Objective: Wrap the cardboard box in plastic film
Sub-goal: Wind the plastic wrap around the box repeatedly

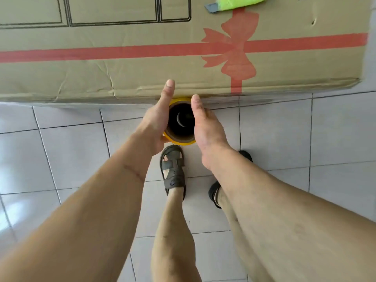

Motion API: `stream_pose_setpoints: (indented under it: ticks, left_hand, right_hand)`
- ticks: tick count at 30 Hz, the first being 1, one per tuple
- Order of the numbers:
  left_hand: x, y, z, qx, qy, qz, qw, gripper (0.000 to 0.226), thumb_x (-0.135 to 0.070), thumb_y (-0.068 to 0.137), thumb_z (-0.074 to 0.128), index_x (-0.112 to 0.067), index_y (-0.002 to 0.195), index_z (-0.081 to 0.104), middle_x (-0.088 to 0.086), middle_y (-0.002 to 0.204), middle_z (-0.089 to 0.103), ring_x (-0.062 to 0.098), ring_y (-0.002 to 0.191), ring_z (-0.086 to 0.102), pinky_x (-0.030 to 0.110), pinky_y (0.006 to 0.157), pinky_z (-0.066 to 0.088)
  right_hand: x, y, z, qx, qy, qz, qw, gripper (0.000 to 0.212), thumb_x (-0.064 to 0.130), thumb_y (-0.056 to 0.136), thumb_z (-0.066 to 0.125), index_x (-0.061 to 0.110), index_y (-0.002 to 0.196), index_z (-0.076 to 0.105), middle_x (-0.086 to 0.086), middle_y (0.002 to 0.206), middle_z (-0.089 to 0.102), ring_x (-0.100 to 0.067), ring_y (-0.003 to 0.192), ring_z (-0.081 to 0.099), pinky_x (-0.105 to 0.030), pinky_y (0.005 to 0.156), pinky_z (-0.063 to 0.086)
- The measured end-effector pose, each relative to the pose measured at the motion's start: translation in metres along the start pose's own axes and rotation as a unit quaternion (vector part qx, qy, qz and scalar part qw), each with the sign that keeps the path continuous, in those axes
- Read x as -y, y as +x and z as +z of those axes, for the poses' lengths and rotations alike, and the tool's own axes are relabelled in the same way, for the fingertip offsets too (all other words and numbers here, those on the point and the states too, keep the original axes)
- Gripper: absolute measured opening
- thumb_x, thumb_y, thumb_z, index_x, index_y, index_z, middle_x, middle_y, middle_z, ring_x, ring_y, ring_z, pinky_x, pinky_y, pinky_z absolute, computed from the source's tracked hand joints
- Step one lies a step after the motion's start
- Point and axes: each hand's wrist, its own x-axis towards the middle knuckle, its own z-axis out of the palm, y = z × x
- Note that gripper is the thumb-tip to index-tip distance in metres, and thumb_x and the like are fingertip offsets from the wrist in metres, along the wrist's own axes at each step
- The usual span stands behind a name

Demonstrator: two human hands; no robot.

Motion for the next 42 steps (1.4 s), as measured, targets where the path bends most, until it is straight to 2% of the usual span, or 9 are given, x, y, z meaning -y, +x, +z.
stream_pose_setpoints:
  ticks: [4, 8, 12, 15, 21, 27, 35, 39, 42]
  left_hand:
    - [-0.004, -0.001, 0.004, 0.077, -0.052, -0.072, 0.993, 0.104, -0.096, 0.09, 0.036, -0.006, 0.126, 0.075, 0.018, 0.115, 0.083, 0.033, 0.1, 0.083, 0.051, 0.093, 0.065]
    - [0.011, -0.007, 0.018, 0.118, -0.092, -0.109, 0.983, 0.109, -0.1, 0.089, 0.025, -0.013, 0.137, 0.072, 0.018, 0.126, 0.081, 0.036, 0.116, 0.079, 0.054, 0.099, 0.061]
    - [0.005, -0.011, 0.04, 0.023, -0.001, -0.04, 0.999, 0.092, -0.092, 0.092, 0.046, -0.012, 0.132, 0.068, 0.003, 0.125, 0.077, 0.021, 0.108, 0.075, 0.041, 0.1, 0.054]
    - [-0.001, -0.002, 0.044, 0.029, -0.021, -0.021, 0.999, 0.109, -0.094, 0.077, 0.06, -0.01, 0.145, 0.064, 0.01, 0.125, 0.08, 0.027, 0.113, 0.079, 0.048, 0.109, 0.059]
    - [0.024, -0.002, 0.054, 0.153, -0.122, -0.085, 0.977, 0.111, -0.101, 0.087, 0.024, -0.017, 0.141, 0.071, 0.018, 0.134, 0.078, 0.036, 0.129, 0.073, 0.059, 0.12, 0.05]
    - [0.006, -0.002, 0.069, 0.051, -0.004, -0.013, 0.999, 0.1, -0.097, 0.082, 0.053, -0.017, 0.138, 0.072, 0.008, 0.127, 0.082, 0.029, 0.123, 0.076, 0.054, 0.117, 0.054]
    - [0.022, -0.005, 0.086, 0.15, -0.077, -0.106, 0.98, 0.119, -0.106, 0.081, 0.021, -0.017, 0.144, 0.07, 0.017, 0.135, 0.078, 0.036, 0.131, 0.072, 0.057, 0.117, 0.051]
    - [0.023, -0.008, 0.103, 0.03, 0.003, -0.055, 0.998, 0.142, -0.116, 0.051, 0.041, -0.022, 0.155, 0.06, 0.005, 0.154, 0.067, 0.03, 0.147, 0.057, 0.052, 0.124, 0.037]
    - [0.008, -0.007, 0.111, 0.059, -0.02, -0.049, 0.997, 0.121, -0.108, 0.068, 0.051, -0.012, 0.139, 0.072, 0.014, 0.128, 0.08, 0.033, 0.12, 0.077, 0.054, 0.113, 0.055]
  right_hand:
    - [0.006, 0.0, -0.005, 0.018, 0.023, 0.011, 1.0, 0.077, 0.067, 0.084, 0.06, 0.026, 0.147, 0.043, 0.012, 0.136, 0.054, -0.008, 0.111, 0.051, -0.025, 0.088, 0.036]
    - [0.012, 0.001, -0.022, 0.014, -0.04, -0.023, 0.999, 0.078, 0.057, 0.079, 0.073, 0.026, 0.145, 0.046, 0.008, 0.134, 0.056, -0.009, 0.11, 0.054, -0.025, 0.088, 0.04]
    - [0.011, 0.001, -0.039, -0.006, -0.019, -0.029, 0.999, 0.074, 0.064, 0.081, 0.067, 0.028, 0.143, 0.048, 0.015, 0.124, 0.058, -0.003, 0.104, 0.056, -0.019, 0.083, 0.039]
    - [0.019, 0.004, -0.044, 0.004, -0.024, -0.022, 0.999, 0.062, 0.066, 0.091, 0.049, 0.026, 0.139, 0.051, 0.016, 0.123, 0.051, -0.004, 0.107, 0.049, -0.023, 0.085, 0.034]
    - [0.022, 0.014, -0.052, -0.026, -0.176, -0.08, 0.981, 0.081, 0.062, 0.077, 0.072, 0.018, 0.139, 0.047, 0.001, 0.133, 0.059, -0.018, 0.118, 0.058, -0.036, 0.1, 0.047]
    - [0.012, 0.007, -0.07, -0.031, -0.045, -0.02, 0.998, 0.086, 0.072, 0.079, 0.062, 0.022, 0.146, 0.043, 0.005, 0.142, 0.053, -0.012, 0.122, 0.052, -0.028, 0.092, 0.037]
    - [0.019, 0.01, -0.086, -0.053, -0.135, -0.065, 0.987, 0.089, 0.068, 0.08, 0.065, 0.014, 0.147, 0.043, -0.005, 0.146, 0.051, -0.023, 0.132, 0.05, -0.038, 0.108, 0.041]
    - [0.016, 0.004, -0.109, -0.045, -0.054, 0.012, 0.997, 0.082, 0.07, 0.081, 0.061, 0.019, 0.144, 0.045, 0.003, 0.146, 0.049, -0.017, 0.13, 0.048, -0.03, 0.094, 0.037]
    - [0.016, 0.005, -0.113, -0.017, -0.018, 0.021, 0.999, 0.066, 0.067, 0.083, 0.062, 0.023, 0.131, 0.056, 0.012, 0.127, 0.055, -0.011, 0.112, 0.051, -0.028, 0.087, 0.033]
